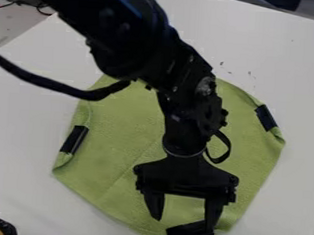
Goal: Put the blue figure on the top edge of the cloth
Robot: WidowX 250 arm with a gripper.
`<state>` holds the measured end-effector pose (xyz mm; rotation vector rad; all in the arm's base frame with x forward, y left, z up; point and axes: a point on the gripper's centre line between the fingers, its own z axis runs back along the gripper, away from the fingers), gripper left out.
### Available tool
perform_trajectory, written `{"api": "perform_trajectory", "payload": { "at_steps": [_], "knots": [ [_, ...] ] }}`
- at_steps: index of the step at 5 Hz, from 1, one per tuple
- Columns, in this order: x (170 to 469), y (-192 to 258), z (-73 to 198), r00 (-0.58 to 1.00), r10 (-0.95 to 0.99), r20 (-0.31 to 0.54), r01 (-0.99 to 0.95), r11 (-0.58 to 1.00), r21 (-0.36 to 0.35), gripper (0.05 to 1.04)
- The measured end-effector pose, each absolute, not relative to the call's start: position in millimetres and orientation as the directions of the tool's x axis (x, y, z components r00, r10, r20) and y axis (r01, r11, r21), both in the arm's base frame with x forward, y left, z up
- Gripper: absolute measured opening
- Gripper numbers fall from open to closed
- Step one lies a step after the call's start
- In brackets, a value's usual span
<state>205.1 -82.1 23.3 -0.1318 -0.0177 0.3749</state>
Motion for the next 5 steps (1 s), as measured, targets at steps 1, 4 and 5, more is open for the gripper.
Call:
{"api": "perform_trajectory", "payload": {
  "at_steps": [1,4,5],
  "knots": [
    [185.1,-93.2,26.9,0.927,0.374,-0.03,-0.374,0.915,-0.15,1.0],
    [216.9,-74.5,41.6,0.99,0.094,0.109,-0.088,0.994,-0.057,1.0],
    [237.2,-68.7,52.4,0.988,0.04,0.151,-0.037,0.999,-0.022,1.0]
  ]
}}
